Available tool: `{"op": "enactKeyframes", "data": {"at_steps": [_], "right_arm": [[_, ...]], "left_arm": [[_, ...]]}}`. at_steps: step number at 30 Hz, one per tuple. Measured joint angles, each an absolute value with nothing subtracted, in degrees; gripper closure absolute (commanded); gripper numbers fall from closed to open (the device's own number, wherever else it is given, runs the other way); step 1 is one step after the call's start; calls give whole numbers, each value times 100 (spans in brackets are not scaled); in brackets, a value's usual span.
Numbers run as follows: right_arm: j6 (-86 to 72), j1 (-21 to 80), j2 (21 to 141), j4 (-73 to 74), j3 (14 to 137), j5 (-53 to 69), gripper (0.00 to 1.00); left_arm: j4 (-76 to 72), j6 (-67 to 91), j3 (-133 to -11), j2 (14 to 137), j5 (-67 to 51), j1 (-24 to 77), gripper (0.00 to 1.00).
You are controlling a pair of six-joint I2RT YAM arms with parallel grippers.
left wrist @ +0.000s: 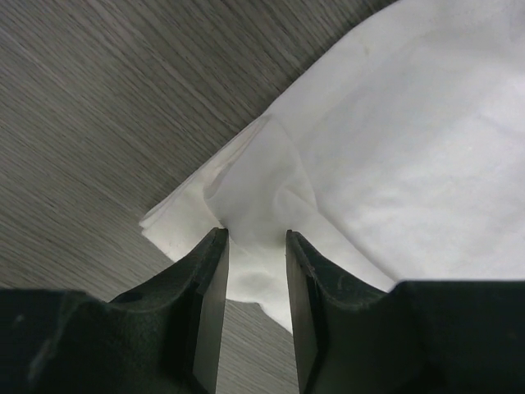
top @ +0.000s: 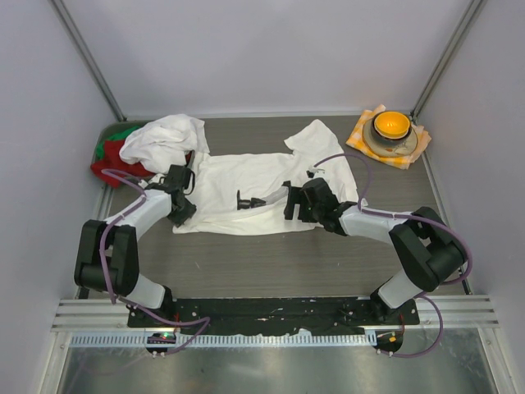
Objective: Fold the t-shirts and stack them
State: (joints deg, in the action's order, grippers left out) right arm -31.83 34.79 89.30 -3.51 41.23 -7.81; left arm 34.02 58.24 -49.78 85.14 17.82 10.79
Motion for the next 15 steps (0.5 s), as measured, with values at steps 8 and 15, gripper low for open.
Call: {"op": "enactKeyframes", "data": {"at_steps": [8,15], "right_arm": [[-3181,3479,8930,-351,4123,-781,4],[-3181,3481,8930,-351,4123,-784,4]], "left_arm": [[3389,5837,-4980,8654,1837,1079,100],[3400,5811,-5092,8715,1955,1079,100]]}}
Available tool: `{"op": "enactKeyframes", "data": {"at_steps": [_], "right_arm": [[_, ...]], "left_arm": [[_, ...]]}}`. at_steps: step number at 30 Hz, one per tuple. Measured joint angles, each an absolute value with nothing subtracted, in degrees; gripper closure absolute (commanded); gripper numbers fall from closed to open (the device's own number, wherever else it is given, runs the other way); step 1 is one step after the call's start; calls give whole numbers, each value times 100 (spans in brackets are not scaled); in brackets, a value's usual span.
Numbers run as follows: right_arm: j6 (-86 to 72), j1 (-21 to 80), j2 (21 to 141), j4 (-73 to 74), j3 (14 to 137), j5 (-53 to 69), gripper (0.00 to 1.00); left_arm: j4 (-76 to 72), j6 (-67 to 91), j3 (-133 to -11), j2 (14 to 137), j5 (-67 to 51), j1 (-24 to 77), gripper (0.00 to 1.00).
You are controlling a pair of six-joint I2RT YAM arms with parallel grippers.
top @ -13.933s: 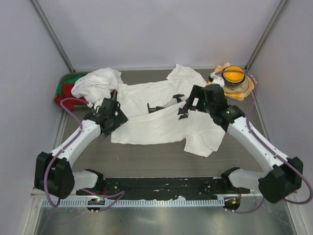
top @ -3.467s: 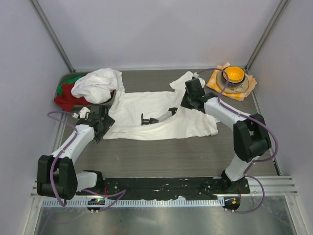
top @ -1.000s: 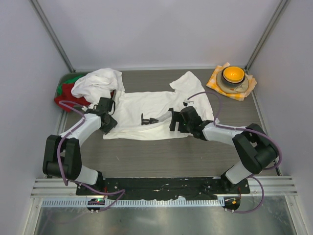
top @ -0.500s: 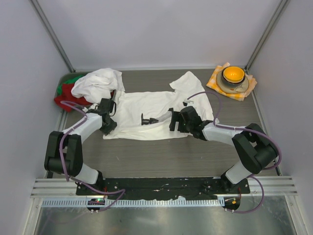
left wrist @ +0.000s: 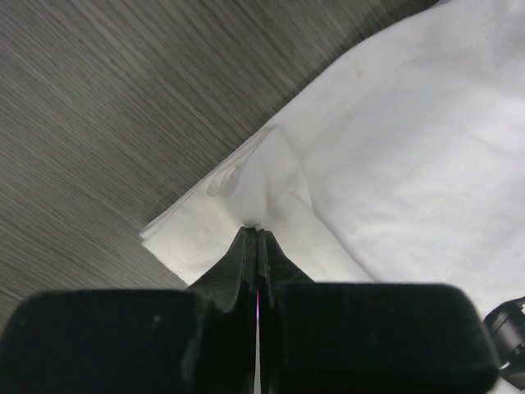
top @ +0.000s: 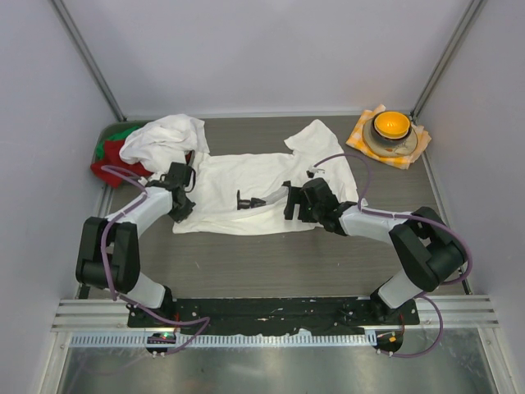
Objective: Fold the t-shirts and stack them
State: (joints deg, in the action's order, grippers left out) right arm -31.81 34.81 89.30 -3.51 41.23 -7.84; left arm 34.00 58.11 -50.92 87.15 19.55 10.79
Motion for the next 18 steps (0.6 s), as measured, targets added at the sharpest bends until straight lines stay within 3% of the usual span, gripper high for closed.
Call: {"op": "enactKeyframes", "data": {"at_steps": [11,12,13,15,18], "right_arm": [[-3166,3481,8914,-395,4088,-786,4],[-3159,3483,8906,-416,4069,-786,4],[-3157,3483,8897,-434,4058,-786,4],[-3155,3483,8875,-456,4027,-784,4],[-3153,3485,8790,-447,3955,-790,4]], "left_arm": [[3500,5749,-6294,9035,2318,1079,98],[3505,5741,-6412,9137,2344,1079,84],[3507,5732,-6525,9253,2364,1079,39],[3522,5649,-6726,9498,2408,1076,0],[3607,5686,-6982,9843,2473,1076,0]]}}
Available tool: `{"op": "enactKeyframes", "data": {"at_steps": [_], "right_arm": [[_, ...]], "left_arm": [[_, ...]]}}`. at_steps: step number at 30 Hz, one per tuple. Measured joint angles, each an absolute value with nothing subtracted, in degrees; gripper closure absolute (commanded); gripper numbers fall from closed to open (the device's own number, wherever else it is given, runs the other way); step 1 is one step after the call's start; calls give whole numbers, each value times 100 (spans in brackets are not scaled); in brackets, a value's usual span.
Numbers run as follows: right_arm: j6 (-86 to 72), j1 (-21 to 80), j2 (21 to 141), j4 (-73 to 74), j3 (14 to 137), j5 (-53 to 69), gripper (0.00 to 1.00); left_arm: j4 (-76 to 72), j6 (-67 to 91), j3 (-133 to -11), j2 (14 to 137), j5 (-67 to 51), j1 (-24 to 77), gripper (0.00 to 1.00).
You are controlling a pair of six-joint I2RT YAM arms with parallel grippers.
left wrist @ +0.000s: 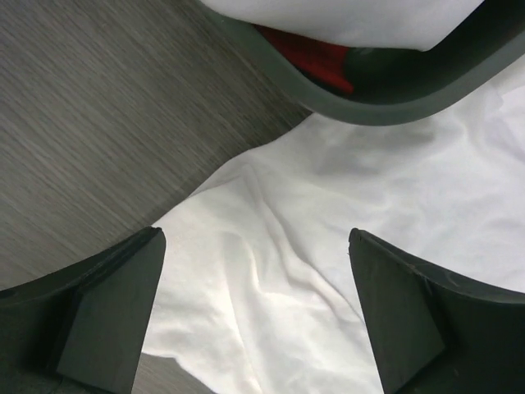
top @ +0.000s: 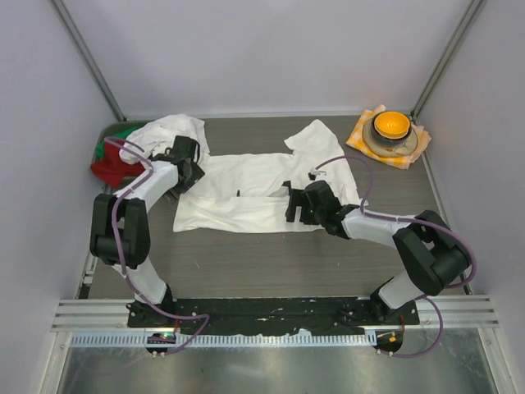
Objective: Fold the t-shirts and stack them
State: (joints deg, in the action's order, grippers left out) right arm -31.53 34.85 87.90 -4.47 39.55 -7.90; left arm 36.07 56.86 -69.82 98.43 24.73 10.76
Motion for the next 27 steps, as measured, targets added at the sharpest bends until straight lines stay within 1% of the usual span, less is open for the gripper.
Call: {"op": "enactKeyframes", "data": {"at_steps": [4,7,10,13,16,21,27], "right_arm": [[-3133,3511,8455,-69,3828,-895,4],[-3127,3520,7940,379,3800,-1033,3],[-3116,3522,7356,711,3826,-1264,2],[-3105,3527,7157,1116,4025,-1568,0],[-3098,3518,7279,1369,4270,-1918,0],[-3114,3400,7874,1463,4438,-2206,0],[-3116,3070,8372,1372,4438,-2283,0]], "left_arm": [[3693,5765,-6842,9662,2486,1100,0],[3728,5830,-6405,8925,2451,1238,0],[3795,5848,-6139,8036,2445,1726,0],[3688,5854,-5977,7636,2355,2171,0],[3439,5850,-5649,7675,2185,2307,0],[3006,5802,-5111,8296,2043,2314,0],[2436,5701,-4998,8606,2069,2314,0]]}}
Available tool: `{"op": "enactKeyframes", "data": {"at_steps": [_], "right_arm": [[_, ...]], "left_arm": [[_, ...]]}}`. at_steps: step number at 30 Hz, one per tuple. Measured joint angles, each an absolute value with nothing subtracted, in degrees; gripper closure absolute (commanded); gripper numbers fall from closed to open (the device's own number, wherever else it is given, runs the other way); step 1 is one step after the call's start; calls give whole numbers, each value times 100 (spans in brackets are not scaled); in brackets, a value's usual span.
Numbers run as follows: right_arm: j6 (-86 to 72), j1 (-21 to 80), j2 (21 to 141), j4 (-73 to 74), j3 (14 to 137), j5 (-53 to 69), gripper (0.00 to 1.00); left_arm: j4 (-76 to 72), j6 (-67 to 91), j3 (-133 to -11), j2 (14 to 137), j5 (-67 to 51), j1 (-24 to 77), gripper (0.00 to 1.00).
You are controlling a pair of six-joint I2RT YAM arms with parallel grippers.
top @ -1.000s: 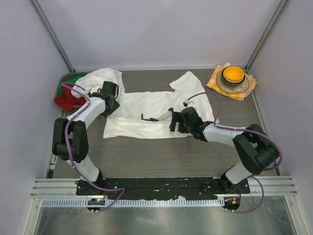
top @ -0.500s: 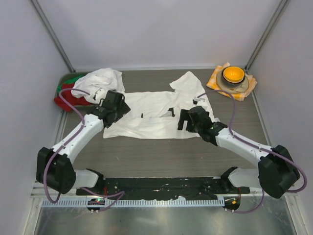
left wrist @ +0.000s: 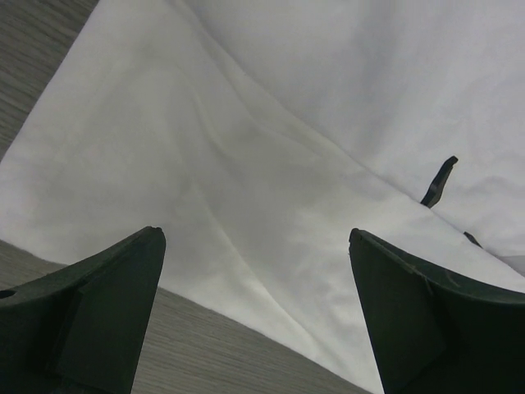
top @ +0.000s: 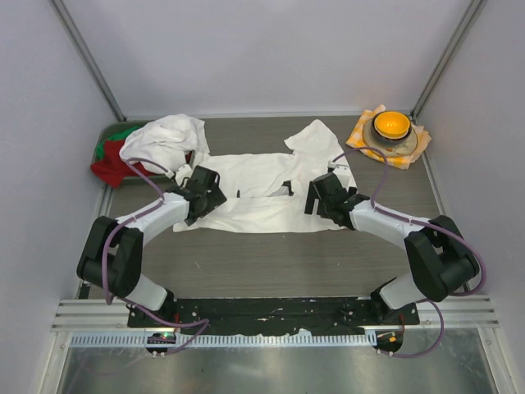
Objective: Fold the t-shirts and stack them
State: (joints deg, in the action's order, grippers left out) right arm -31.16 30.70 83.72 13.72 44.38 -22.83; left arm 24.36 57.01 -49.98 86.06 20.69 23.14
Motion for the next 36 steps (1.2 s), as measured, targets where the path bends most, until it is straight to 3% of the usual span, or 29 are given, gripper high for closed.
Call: {"op": "enactKeyframes", "data": {"at_steps": [8,19,36], "right_arm": [[-3181,2508,8694,908,4066,-2268,1],[-3583,2425,8608,1135,4097,-2128,1],[-4687,2882,6292,3035,2950,-1715,0]], "left_arm": [[1872,5629,-4438,8650,2237,2322,0],[2187,5647,-3496,7426,2412,2329,0],[4141,6158,-2829,4668,2456,2329,0]]}}
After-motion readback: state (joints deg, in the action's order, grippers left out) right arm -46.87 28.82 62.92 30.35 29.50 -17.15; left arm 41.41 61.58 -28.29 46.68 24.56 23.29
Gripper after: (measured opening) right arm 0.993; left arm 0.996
